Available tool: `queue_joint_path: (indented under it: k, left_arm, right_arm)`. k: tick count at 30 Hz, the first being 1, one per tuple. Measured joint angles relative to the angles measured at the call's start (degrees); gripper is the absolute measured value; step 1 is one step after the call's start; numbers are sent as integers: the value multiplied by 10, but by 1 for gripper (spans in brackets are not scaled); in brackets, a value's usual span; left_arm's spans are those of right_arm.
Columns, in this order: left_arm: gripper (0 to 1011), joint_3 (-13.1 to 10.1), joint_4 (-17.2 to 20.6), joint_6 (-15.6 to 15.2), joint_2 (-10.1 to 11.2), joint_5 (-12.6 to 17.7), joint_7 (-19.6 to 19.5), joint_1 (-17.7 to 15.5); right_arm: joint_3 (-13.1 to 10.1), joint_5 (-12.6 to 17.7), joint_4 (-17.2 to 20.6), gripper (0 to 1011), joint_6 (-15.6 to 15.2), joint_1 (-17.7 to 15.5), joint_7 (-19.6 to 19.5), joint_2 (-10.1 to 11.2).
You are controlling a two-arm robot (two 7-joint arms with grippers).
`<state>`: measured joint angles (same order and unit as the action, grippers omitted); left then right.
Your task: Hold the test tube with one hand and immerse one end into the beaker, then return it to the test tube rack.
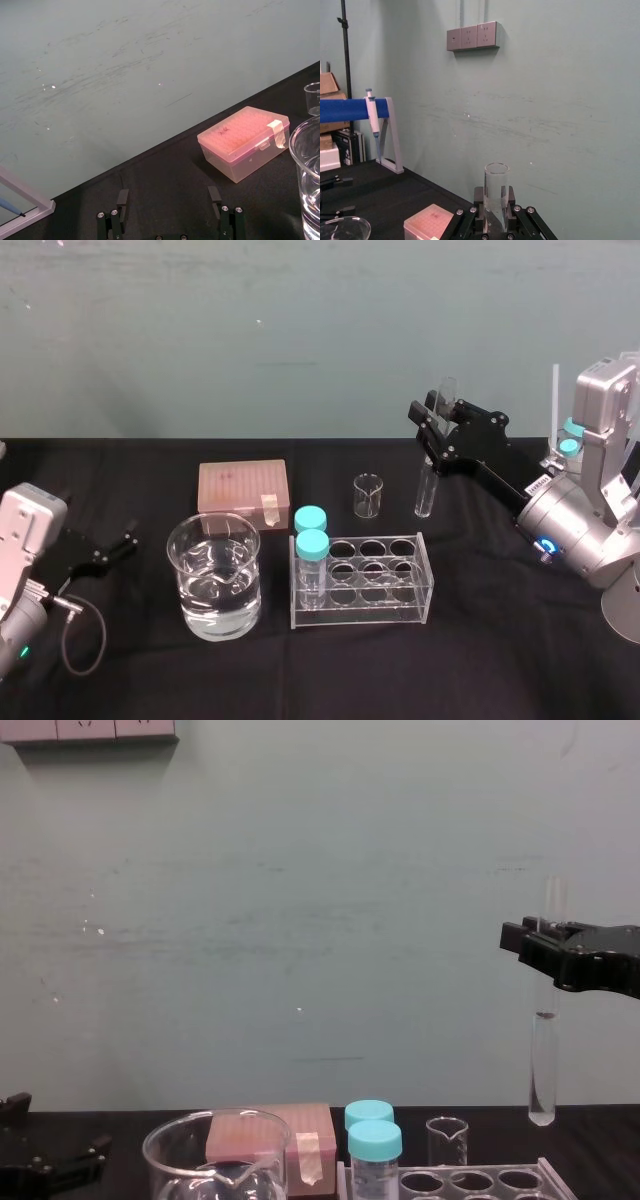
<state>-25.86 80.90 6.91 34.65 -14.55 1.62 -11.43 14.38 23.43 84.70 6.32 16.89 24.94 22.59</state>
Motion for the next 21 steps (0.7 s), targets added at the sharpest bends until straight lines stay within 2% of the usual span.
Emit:
queue_joint_path:
  k: [21]
  left_arm:
    - [1000,0,0,0,0,0,0,0]
  right_arm:
    - [11,-5,-2,244,-11,9,3,3]
